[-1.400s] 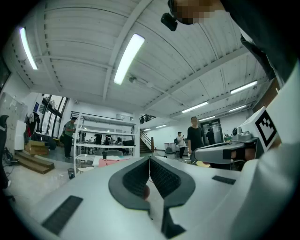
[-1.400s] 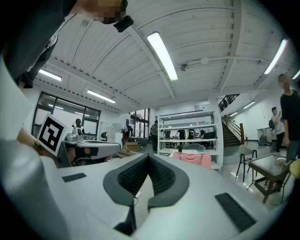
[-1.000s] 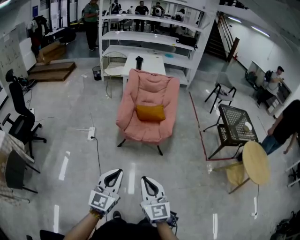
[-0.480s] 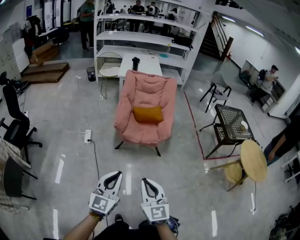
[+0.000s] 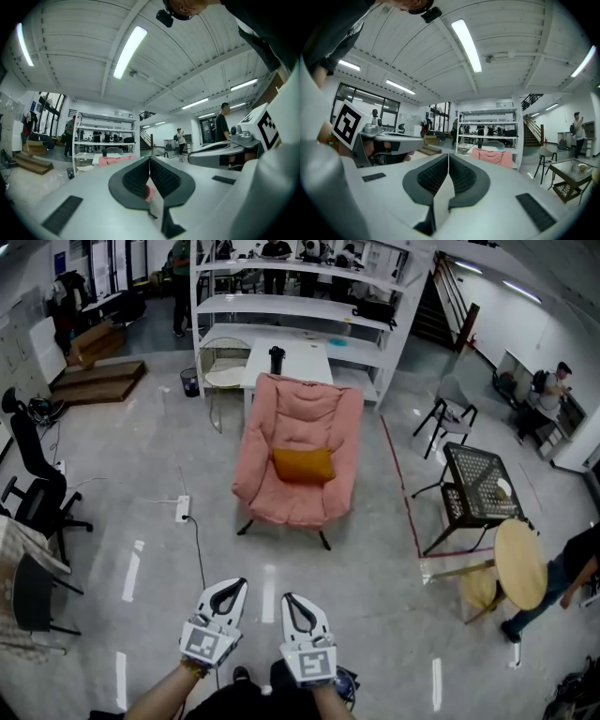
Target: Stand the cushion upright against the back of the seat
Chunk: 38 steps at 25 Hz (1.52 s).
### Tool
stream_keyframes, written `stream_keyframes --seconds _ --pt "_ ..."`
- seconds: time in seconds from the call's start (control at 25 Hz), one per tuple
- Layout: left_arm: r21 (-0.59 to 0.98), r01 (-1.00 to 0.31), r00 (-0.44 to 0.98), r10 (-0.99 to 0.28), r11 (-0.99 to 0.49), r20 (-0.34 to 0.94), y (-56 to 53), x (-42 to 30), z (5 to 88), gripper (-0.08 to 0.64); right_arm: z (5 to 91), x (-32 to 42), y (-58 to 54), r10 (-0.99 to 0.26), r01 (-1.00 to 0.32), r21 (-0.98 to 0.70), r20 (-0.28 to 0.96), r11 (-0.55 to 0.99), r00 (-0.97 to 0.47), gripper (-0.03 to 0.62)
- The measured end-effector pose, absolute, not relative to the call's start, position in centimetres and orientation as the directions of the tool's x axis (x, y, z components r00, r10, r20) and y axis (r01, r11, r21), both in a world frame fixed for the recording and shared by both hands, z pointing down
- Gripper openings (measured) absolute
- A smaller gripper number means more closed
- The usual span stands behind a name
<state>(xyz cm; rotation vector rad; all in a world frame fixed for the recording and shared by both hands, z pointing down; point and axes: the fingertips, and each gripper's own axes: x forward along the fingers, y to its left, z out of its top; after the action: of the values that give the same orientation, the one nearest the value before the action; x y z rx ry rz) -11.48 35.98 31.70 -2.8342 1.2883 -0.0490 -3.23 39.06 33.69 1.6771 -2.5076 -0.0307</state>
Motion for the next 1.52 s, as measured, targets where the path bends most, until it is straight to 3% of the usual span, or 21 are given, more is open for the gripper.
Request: stream_keyframes --seconds 0.32,0.68,1.52 --pt "-0.050 -0.780 0.621 -0.782 -0.623 0.056 31.9 -5.6 33.2 0.014 34.2 3.1 34.0 -0.913 -0.913 0.038 0.059 0.406 -0.403 0.015" --pt "-0.056 -0.806 0.584 -0.807 -0.589 0.092 27.5 -4.4 34.0 0.014 36.2 5.8 30.0 -0.903 -0.909 -0.016 0.108 0.417 -0.416 0.015" --pt "0.028 -0.720 0.692 -0.715 -0.693 0.101 13.2 -11.2 36.5 0.014 37.9 -3.0 17.0 -0.917 -0.928 0.069 0.198 0.366 -0.347 0.015"
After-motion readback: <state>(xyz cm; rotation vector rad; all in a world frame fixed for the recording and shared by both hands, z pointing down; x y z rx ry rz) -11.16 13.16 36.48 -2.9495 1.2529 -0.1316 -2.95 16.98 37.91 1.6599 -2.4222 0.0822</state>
